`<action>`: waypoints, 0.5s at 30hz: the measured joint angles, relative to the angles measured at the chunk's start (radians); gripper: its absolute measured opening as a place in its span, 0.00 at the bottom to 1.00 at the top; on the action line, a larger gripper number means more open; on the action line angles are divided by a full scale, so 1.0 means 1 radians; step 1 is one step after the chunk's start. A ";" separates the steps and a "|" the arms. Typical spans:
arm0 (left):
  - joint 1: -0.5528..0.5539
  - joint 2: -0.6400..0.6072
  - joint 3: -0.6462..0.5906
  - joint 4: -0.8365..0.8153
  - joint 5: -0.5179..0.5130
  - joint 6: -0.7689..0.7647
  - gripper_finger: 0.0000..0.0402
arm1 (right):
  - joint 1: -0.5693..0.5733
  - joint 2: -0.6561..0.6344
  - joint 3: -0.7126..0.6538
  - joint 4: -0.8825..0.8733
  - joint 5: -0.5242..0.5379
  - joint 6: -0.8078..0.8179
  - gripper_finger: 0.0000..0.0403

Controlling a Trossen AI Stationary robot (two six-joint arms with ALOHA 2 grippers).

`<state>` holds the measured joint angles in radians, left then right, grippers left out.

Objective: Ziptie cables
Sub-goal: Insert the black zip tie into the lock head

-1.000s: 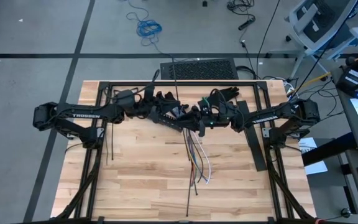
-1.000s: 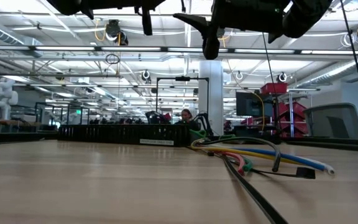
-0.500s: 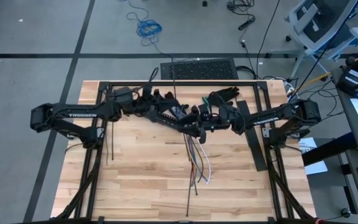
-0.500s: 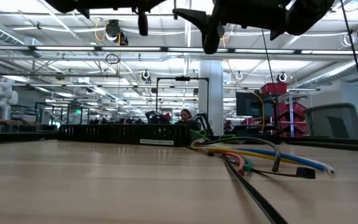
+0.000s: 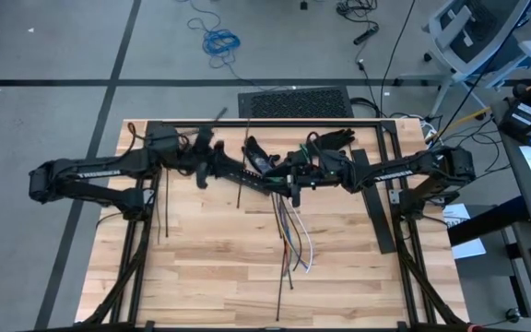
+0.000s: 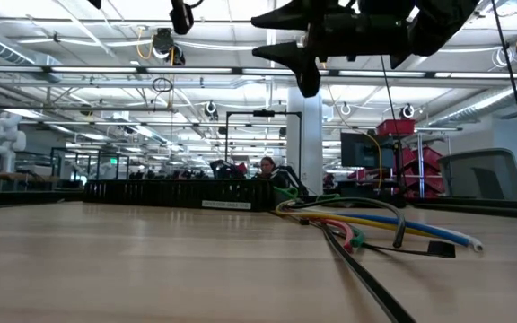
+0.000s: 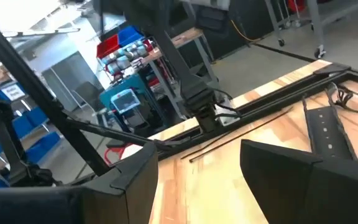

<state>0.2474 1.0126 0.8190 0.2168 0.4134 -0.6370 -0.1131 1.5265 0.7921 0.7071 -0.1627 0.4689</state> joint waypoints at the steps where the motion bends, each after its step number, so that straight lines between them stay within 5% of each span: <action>1: 0.000 -0.004 0.000 -0.026 0.000 0.039 0.00 | -0.003 -0.003 0.000 -0.003 -0.001 -0.002 0.53; 9: -0.010 -0.019 0.000 -0.050 -0.105 0.244 0.00 | -0.004 -0.111 0.002 -0.101 0.008 -0.070 0.53; 15: -0.015 -0.021 0.000 -0.048 -0.214 0.343 0.00 | 0.006 -0.194 0.116 -0.534 0.072 -0.261 0.53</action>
<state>0.2321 0.9916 0.8192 0.1688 0.1997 -0.2944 -0.1066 1.3327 0.9080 0.1726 -0.0907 0.2083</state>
